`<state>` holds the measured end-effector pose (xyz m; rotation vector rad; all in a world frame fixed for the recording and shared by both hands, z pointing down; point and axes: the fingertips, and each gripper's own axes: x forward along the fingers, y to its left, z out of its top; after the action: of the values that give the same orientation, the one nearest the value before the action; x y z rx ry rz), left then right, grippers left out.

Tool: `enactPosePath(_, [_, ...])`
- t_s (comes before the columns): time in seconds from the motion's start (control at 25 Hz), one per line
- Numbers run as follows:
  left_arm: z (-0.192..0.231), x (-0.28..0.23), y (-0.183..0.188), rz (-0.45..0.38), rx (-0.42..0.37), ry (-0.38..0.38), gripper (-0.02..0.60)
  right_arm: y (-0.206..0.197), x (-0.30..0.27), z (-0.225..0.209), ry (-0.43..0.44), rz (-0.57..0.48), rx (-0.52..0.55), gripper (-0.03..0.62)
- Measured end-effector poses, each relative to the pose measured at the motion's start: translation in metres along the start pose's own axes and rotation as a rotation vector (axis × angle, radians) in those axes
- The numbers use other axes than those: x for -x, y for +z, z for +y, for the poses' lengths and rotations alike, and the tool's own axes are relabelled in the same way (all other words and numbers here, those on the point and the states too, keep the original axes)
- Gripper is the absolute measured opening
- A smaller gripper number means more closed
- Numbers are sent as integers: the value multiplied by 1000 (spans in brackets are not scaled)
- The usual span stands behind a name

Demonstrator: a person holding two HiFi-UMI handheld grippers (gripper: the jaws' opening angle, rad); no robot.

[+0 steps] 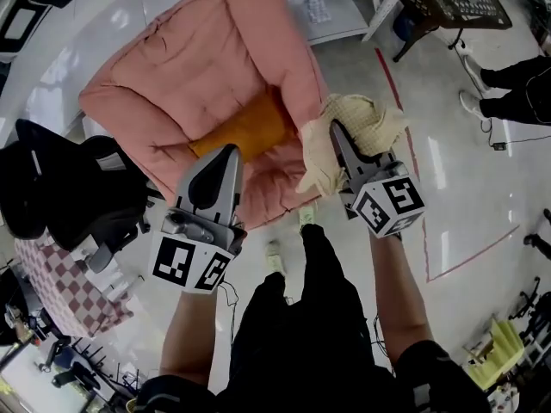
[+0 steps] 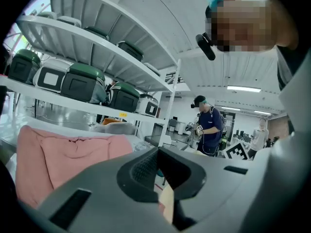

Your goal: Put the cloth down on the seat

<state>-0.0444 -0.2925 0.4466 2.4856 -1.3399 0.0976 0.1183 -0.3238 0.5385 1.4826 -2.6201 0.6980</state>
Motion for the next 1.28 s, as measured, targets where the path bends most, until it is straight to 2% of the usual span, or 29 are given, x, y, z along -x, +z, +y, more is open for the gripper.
enactPosePath(0.44, [54, -49, -91, 77, 70, 51, 6, -113, -87, -44, 31, 104, -76, 58])
enactPosePath(0.68, [61, -51, -133, 139, 108, 66, 6, -181, -110, -54, 22, 147, -324, 58])
enactPosePath(0.96, [66, -49, -157, 171, 122, 73, 6, -243, -135, -47, 34, 233, -414, 67])
enactPosePath(1.12, [66, -45, -167, 182, 129, 74, 6, -278, -150, -41, 48, 329, -406, 124])
enactPosePath(1.2, [68, -42, -171, 187, 132, 75, 6, -298, -155, -31, 62, 427, -378, 222])
enactPosePath(1.28, [72, -34, -172, 188, 136, 76, 6, -308, -152, -19, 50, 514, -324, 262])
